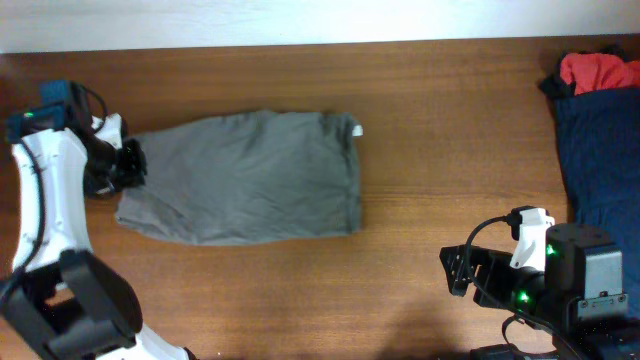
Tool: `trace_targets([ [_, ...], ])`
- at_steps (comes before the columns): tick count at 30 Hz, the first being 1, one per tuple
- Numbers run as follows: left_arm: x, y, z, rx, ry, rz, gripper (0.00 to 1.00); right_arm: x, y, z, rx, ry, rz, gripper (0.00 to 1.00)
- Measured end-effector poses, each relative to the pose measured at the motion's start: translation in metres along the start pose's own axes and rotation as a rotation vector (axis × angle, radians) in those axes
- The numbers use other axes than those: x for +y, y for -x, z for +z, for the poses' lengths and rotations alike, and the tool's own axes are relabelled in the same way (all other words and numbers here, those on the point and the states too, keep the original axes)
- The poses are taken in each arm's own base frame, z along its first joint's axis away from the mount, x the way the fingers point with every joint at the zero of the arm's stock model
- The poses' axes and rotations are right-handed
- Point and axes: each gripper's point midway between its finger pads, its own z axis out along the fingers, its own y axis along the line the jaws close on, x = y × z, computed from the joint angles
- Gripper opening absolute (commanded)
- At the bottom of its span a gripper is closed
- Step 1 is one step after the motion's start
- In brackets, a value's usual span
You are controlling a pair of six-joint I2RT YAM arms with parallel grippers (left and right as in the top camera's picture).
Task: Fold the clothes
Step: 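Fold the shorts' left half rightward over the right half with the left gripper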
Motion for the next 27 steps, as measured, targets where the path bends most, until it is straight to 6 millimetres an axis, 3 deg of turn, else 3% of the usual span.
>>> trace_targets([
  [6,-0.024,0.002,-0.065,-0.088,0.017,0.058,0.04,0.000,0.000,0.000,0.000,0.000,0.000,0.99],
  [10,-0.050,0.003,-0.081,-0.130,0.020,0.128,0.05,0.000,0.000,0.000,0.000,0.000,0.000,0.99],
  [17,-0.078,0.001,-0.076,-0.131,0.054,0.178,0.04,0.000,0.000,0.000,0.000,0.000,-0.001,0.99],
  [24,-0.096,0.010,-0.048,-0.104,0.097,0.174,0.00,0.000,0.000,0.000,0.000,0.000,0.000,0.99],
  [27,-0.105,0.011,-0.047,-0.124,0.128,0.187,0.01,0.000,0.000,0.000,0.000,0.000,0.000,0.99],
])
